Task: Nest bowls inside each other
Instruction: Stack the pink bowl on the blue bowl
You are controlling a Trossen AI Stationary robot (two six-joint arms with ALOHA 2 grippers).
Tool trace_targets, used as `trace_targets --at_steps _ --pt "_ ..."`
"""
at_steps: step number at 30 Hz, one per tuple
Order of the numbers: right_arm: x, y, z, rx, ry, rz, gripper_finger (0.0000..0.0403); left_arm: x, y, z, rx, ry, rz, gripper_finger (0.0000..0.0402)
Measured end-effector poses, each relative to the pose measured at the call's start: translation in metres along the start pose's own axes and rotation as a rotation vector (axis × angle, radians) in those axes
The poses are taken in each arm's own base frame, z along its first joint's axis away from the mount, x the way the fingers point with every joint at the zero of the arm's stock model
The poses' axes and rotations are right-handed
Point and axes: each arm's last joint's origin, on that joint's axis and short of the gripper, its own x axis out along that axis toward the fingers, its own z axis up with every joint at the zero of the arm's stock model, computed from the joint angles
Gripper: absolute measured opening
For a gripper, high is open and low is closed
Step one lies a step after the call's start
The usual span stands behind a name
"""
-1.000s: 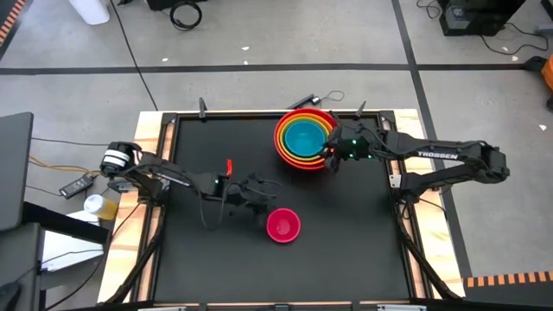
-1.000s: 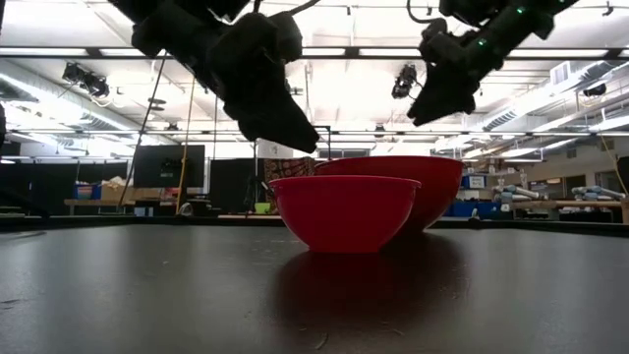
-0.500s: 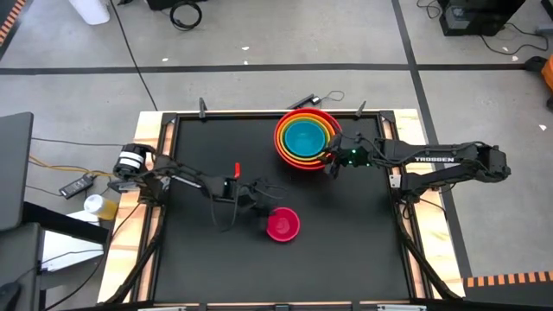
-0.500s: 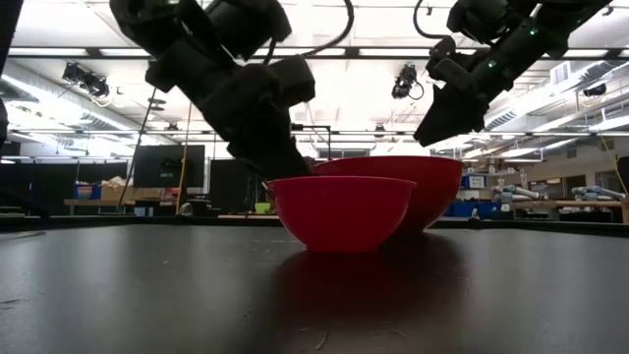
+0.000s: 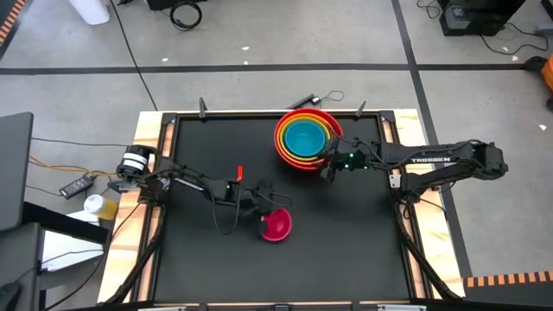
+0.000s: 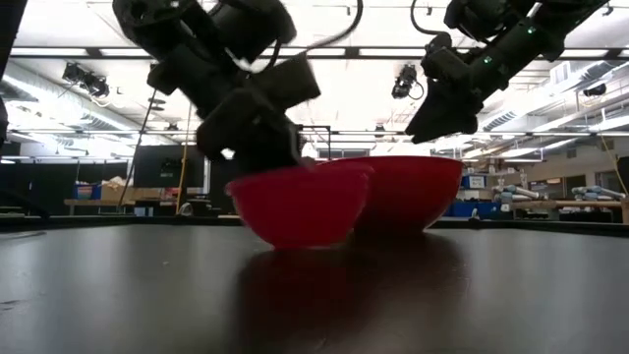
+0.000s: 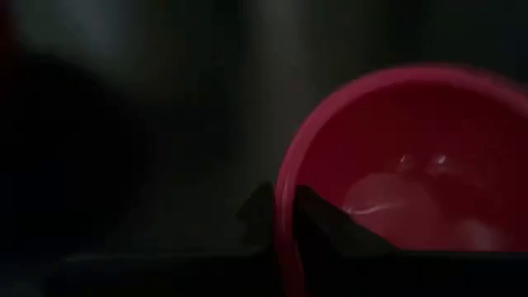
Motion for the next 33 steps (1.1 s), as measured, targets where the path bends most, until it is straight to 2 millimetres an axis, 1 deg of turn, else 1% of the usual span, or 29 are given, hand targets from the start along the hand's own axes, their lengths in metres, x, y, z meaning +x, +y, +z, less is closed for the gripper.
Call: trace_targets --at_steps 1,3,6,8,11,15,19,22,26,28,29,31,33 --pt "0.002 0.004 0.000 0.001 0.005 0.043 0.0183 -0.001 0.000 0.005 0.015 -0.015 0.047 0.0024" --pt "0.005 0.014 -0.001 -0.010 0.010 0.153 0.0183 -0.004 0.001 0.015 0.029 -0.032 0.163 0.0014" --pt "0.009 0.031 -0.001 -0.046 -0.014 0.265 0.0183 -0.006 0.004 0.027 0.062 -0.020 0.322 0.0025" --pt "0.012 0.041 -0.003 -0.092 -0.036 0.292 0.0183 -0.009 0.004 0.038 0.088 -0.031 0.371 0.0030" --pt "0.018 0.055 -0.009 -0.169 -0.043 0.266 0.0183 -0.013 0.005 0.049 0.087 -0.037 0.416 0.0028" --pt "0.026 0.069 -0.013 -0.256 -0.036 0.193 0.0183 -0.016 0.007 0.060 0.069 -0.043 0.431 0.0019" --pt "0.029 0.080 -0.014 -0.322 -0.038 0.146 0.0183 -0.018 0.009 0.063 0.034 -0.041 0.491 0.0020" --pt "0.030 0.085 -0.012 -0.336 -0.029 0.109 0.0183 -0.019 0.010 0.066 0.024 -0.045 0.520 0.0022" --pt "0.036 0.083 -0.013 -0.346 -0.004 0.000 0.0178 -0.021 0.011 0.071 0.017 -0.053 0.526 0.0022" --pt "0.038 0.083 -0.015 -0.359 0.019 -0.040 0.0158 -0.022 0.012 0.074 0.005 -0.064 0.528 0.0022" --pt "0.040 0.084 -0.015 -0.367 0.034 -0.046 0.0141 -0.022 0.012 0.075 0.000 -0.067 0.529 0.0023" --pt "0.042 0.085 -0.015 -0.386 0.067 -0.059 0.0093 -0.022 0.012 0.076 -0.032 -0.081 0.526 0.0027" --pt "0.042 0.084 -0.011 -0.404 0.078 -0.088 0.0035 -0.023 0.012 0.079 -0.065 -0.111 0.522 0.0040"
